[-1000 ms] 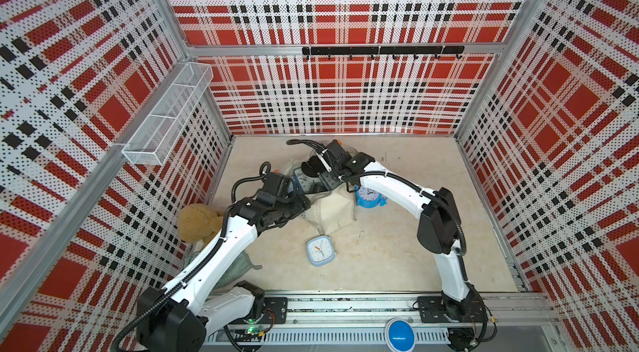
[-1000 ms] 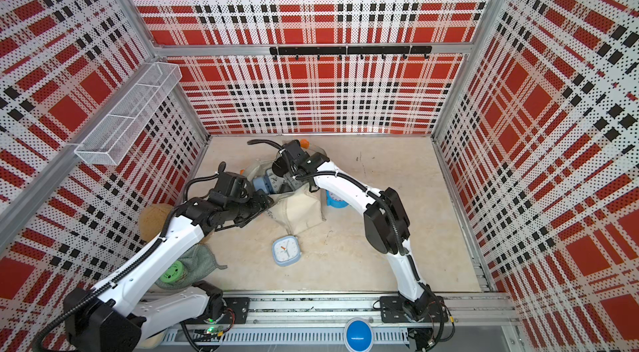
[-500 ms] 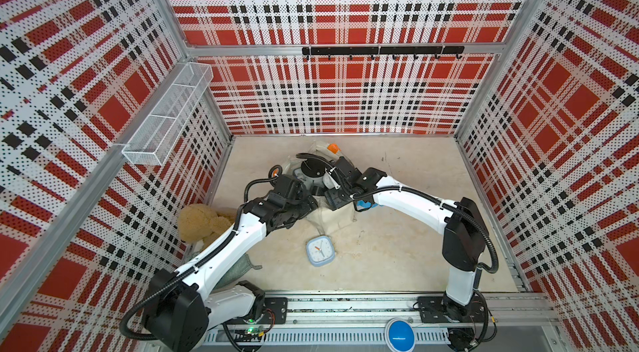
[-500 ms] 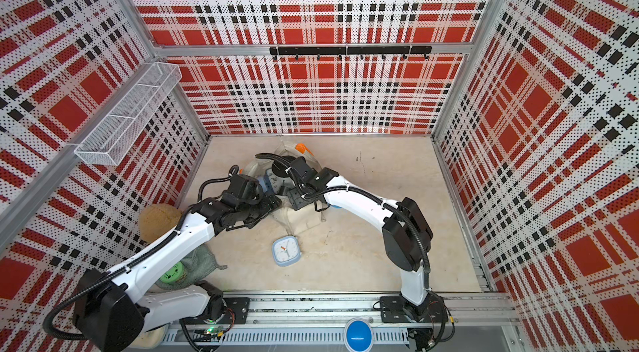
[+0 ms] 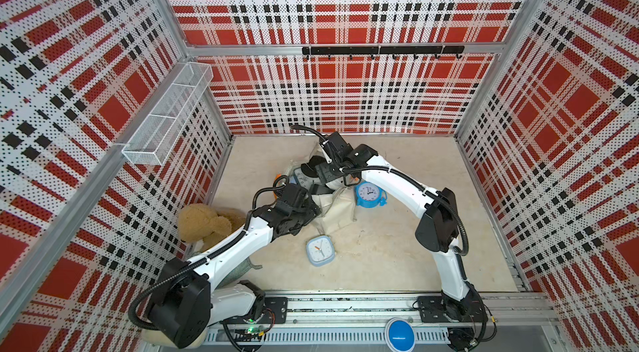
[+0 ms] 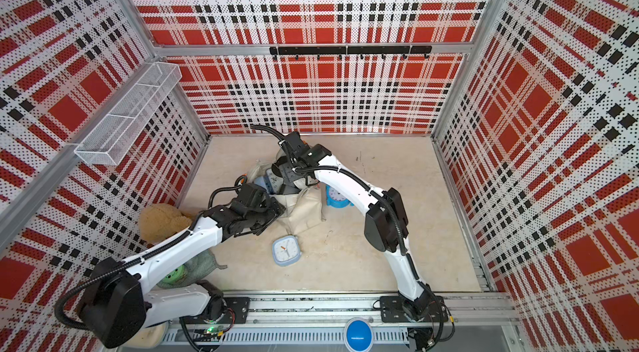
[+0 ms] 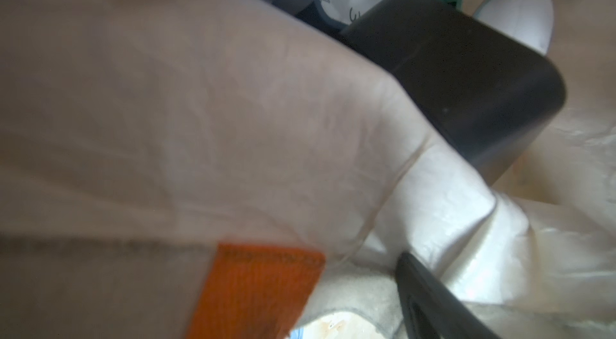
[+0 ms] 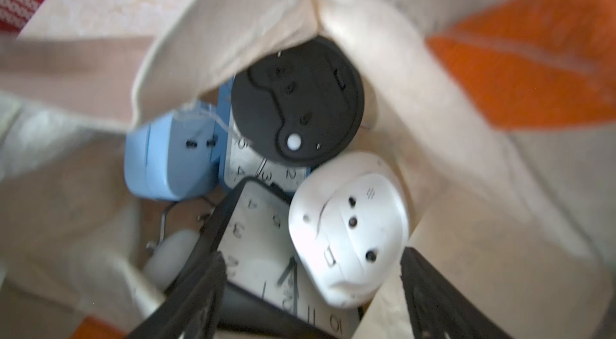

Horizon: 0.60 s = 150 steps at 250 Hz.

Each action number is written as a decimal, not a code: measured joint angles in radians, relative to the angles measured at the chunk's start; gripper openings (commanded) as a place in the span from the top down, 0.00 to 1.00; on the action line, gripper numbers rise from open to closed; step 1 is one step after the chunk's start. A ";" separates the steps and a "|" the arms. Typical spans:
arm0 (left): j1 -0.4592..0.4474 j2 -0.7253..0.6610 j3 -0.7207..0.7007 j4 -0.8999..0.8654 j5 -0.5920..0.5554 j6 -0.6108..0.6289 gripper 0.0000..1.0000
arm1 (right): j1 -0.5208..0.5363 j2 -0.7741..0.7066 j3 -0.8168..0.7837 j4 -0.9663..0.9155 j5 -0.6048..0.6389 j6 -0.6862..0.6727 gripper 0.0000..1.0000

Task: Take the alarm clock out of the canvas bag
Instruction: Pick up the alarm from the canvas bag.

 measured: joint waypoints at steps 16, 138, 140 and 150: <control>0.002 -0.001 -0.002 0.003 0.003 0.000 0.19 | -0.002 0.010 0.011 0.000 -0.029 -0.031 0.22; 0.048 -0.073 -0.039 -0.003 0.039 -0.005 0.19 | 0.020 -0.043 -0.146 0.016 -0.254 -0.292 0.17; 0.048 -0.075 -0.041 -0.004 0.039 -0.006 0.18 | 0.021 -0.043 -0.145 0.016 -0.253 -0.293 0.17; 0.048 -0.085 -0.049 -0.006 0.039 -0.010 0.19 | 0.024 -0.040 -0.136 0.015 -0.247 -0.302 0.17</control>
